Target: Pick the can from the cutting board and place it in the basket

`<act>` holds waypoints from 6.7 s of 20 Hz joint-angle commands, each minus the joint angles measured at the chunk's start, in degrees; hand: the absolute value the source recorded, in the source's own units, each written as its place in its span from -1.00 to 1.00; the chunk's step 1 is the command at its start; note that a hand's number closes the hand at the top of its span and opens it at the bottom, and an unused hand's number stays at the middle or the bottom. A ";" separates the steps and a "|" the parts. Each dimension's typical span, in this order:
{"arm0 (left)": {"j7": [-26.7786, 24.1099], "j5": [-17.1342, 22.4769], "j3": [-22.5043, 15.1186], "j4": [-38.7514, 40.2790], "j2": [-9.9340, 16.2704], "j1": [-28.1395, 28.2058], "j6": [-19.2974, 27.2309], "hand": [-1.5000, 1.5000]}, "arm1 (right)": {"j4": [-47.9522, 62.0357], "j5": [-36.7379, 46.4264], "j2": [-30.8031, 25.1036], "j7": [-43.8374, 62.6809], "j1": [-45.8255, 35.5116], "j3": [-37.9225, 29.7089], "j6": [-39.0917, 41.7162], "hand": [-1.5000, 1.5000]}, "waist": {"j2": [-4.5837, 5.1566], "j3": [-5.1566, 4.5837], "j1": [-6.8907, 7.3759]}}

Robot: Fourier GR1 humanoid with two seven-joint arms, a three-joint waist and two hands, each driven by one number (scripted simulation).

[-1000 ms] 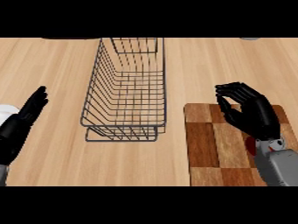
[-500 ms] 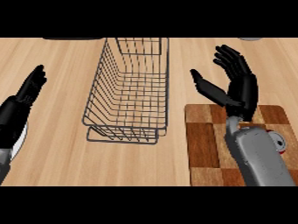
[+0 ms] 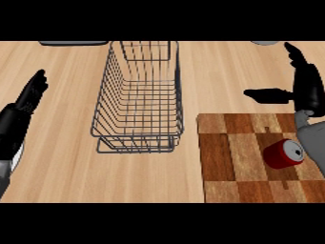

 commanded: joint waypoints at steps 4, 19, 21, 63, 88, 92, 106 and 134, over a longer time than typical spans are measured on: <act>-0.10 -0.41 -0.72 0.74 -0.64 0.51 -0.27 0.00 | -2.28 -3.52 -12.51 17.25 -5.14 7.72 30.86 -1.00 | -0.19 0.16 0.13; 2.95 -3.16 -0.40 0.02 -2.98 -3.59 -0.25 0.00 | -12.32 -30.75 -21.51 43.05 -10.90 1.77 55.29 -1.00 | 0.87 0.89 1.59; 0.00 -1.86 1.38 3.29 -2.72 -3.97 -3.07 0.00 | -14.41 -29.31 -21.95 41.08 -7.26 3.12 53.59 -1.00 | 0.97 0.89 1.28; 6.39 -13.32 9.55 -3.26 -13.65 -2.06 -10.44 0.00 | -17.92 -1.43 -6.66 27.50 18.45 -2.62 52.35 -1.00 | 1.04 0.96 1.62; 3.30 -16.31 16.03 -0.46 -17.42 -2.54 -16.49 0.00 | -5.24 15.08 1.96 11.60 20.11 -6.94 52.64 1.00 | 1.11 0.97 1.89; 5.85 -16.35 16.37 -4.33 -17.12 -0.91 -16.96 0.00 | -3.62 18.69 3.70 9.86 19.02 -5.75 50.15 1.00 | 1.08 0.98 2.06; 3.77 -17.49 15.19 -1.83 -18.01 -2.05 -16.86 0.00 | 14.74 32.80 -2.66 -22.99 1.13 -4.26 27.98 1.00 | 1.44 1.09 3.59; -1.29 -18.63 17.78 1.40 -17.75 0.09 -17.44 0.00 | -9.27 1.70 16.04 6.86 -37.51 -11.93 43.19 1.00 | 0.93 0.88 2.32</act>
